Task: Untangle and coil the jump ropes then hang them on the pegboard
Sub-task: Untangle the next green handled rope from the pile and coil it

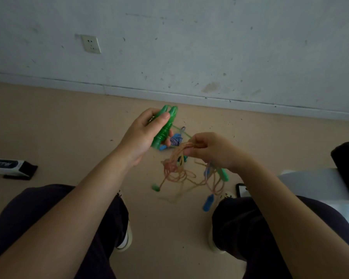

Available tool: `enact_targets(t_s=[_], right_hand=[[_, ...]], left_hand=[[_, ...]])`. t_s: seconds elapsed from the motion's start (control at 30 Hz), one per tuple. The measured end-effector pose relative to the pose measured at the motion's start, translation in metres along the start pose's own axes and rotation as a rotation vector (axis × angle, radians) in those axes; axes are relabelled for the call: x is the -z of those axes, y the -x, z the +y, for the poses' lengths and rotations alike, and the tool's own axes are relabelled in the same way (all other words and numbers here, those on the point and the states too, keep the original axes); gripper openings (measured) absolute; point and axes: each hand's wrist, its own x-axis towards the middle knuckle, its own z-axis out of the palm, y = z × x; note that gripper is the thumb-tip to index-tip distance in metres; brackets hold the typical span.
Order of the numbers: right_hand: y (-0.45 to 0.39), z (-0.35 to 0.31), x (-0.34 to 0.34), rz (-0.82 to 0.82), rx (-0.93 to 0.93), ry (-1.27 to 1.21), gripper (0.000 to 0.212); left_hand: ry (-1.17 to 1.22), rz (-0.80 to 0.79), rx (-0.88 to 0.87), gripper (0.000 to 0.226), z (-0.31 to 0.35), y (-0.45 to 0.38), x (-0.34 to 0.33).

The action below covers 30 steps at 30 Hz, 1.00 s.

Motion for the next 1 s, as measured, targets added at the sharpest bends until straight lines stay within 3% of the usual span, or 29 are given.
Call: enact_targets(t_s=[0.27,0.43,0.5,0.63,0.7,0.77,0.9,1.0], right_hand=[[0.014,0.0,0.025,-0.032,0.06,0.025,0.013],[0.007,0.005,0.031,0.376,0.025,-0.13,0.025],[0.005,0.007,0.028,0.411,0.018,-0.122,0.025],[0.012,0.011,0.036,0.118,0.023,-0.21,0.022],[0.014,0.008,0.034,-0.083,-0.046,-0.153,0.034],[0.014,0.004,0.025,-0.211,-0.054,-0.057,0.028],[0.012,-0.003,0.014,-0.204,0.029,-0.094,0.009],[0.015,-0.007,0.014,-0.158,0.03,-0.013,0.01]], left_hand=[[-0.164,0.072,-0.041,0.023,-0.004,-0.003,0.006],[-0.207,0.142,-0.068,0.026,-0.004,-0.006,0.009],[-0.205,0.152,-0.075,0.024,-0.004,-0.007,0.008],[-0.019,0.08,-0.027,0.014,-0.001,-0.006,0.006],[0.129,-0.017,0.027,0.018,0.002,-0.003,0.002],[0.197,-0.099,0.063,0.022,0.005,0.0,-0.004],[0.163,-0.199,0.103,0.035,0.007,0.005,-0.011],[0.081,-0.193,0.091,0.019,0.006,0.003,-0.008]])
